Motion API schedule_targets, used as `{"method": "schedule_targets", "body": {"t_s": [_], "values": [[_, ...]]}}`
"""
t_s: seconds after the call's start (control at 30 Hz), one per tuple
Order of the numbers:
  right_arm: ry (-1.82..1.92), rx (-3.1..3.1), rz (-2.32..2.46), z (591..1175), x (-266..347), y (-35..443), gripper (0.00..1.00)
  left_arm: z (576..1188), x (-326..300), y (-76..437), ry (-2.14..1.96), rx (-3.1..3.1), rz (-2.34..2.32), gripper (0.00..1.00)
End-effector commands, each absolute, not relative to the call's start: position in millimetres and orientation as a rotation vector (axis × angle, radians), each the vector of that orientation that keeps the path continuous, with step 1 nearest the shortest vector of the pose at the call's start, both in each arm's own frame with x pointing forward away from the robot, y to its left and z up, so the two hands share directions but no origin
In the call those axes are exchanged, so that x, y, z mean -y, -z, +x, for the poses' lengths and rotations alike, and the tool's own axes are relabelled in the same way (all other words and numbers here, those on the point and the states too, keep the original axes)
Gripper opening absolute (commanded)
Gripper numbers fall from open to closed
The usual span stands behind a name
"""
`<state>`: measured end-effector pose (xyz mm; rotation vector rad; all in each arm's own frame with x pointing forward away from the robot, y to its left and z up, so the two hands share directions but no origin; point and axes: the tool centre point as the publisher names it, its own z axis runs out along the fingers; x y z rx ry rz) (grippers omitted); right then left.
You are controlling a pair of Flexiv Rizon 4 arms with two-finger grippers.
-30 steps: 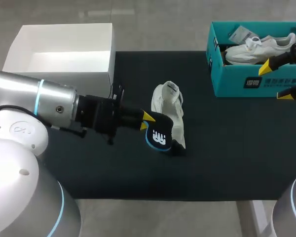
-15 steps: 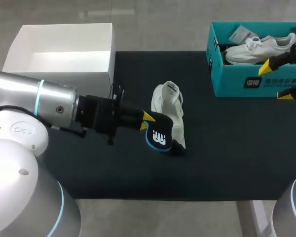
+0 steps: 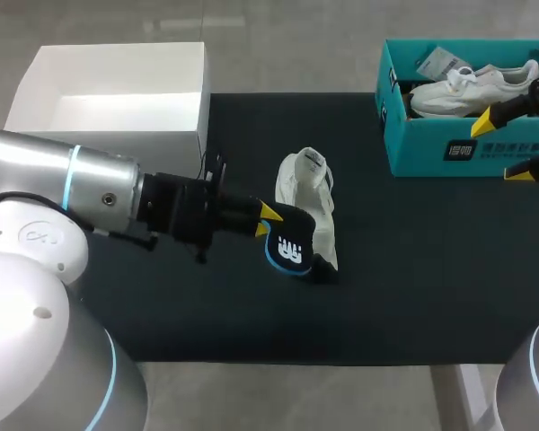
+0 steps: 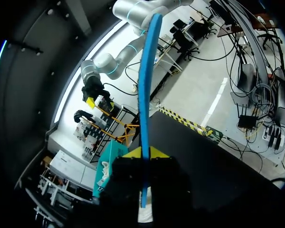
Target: Take the shoe out of the shoebox, open the shoe tongue, remove and reinsert the insole, then place the shoe into the shoebox
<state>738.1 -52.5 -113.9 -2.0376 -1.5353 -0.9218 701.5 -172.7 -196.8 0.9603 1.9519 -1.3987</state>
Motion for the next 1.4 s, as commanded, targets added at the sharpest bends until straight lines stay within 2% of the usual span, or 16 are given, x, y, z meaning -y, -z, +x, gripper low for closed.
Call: {"method": "schedule_targets", "body": {"t_s": [0.03,0.7,1.4], "values": [[0.918,1.535,-2.039,739.4,51.4,114.3,1.0,701.6,177.7,208.2,1.41,-1.959,0.95,0.0],[0.918,1.535,-2.039,739.4,51.4,114.3,1.0,747.5,181.2,254.4,1.444,-1.903,1.038,0.0],[0.918,1.535,-2.039,739.4,51.4,114.3,1.0,756.4,194.3,266.9,1.44,-1.879,1.03,0.0]]}}
